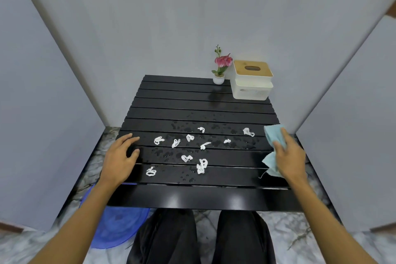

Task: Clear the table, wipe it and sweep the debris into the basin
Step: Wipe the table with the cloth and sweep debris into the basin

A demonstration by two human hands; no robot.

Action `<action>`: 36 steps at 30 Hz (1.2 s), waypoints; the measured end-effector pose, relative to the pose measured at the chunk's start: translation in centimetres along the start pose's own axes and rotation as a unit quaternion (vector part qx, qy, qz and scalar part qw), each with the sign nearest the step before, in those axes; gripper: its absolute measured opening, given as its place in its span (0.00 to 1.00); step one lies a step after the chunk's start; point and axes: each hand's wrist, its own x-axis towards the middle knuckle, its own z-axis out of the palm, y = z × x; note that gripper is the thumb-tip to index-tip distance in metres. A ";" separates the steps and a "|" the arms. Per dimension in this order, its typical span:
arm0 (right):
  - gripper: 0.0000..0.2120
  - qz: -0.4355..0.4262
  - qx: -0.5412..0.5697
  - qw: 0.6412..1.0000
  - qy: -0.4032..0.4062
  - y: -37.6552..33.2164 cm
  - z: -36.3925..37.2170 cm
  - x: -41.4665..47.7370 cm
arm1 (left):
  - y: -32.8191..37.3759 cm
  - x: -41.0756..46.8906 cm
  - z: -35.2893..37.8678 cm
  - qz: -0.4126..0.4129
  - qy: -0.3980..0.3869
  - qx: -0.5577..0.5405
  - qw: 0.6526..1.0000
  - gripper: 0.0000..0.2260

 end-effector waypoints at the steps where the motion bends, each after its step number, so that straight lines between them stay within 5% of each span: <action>1: 0.23 -0.009 -0.022 1.000 -0.014 0.7 0.2 1.2 | 0.1 0.5 0.1 0.000 0.001 0.002 1.000 0.17; 8: 0.25 0.009 -0.249 0.959 -0.133 5.4 2.7 4.3 | -1.3 1.9 1.6 -0.007 -0.023 0.058 0.998 0.17; 20: 0.27 -0.019 -0.268 0.958 -0.097 5.5 4.6 5.3 | -1.7 1.9 2.1 0.017 -0.028 0.111 0.993 0.20; 36: 0.29 -0.121 -0.227 0.951 -0.170 0.8 9.8 6.2 | -1.3 1.8 2.1 0.005 -0.028 0.102 0.994 0.24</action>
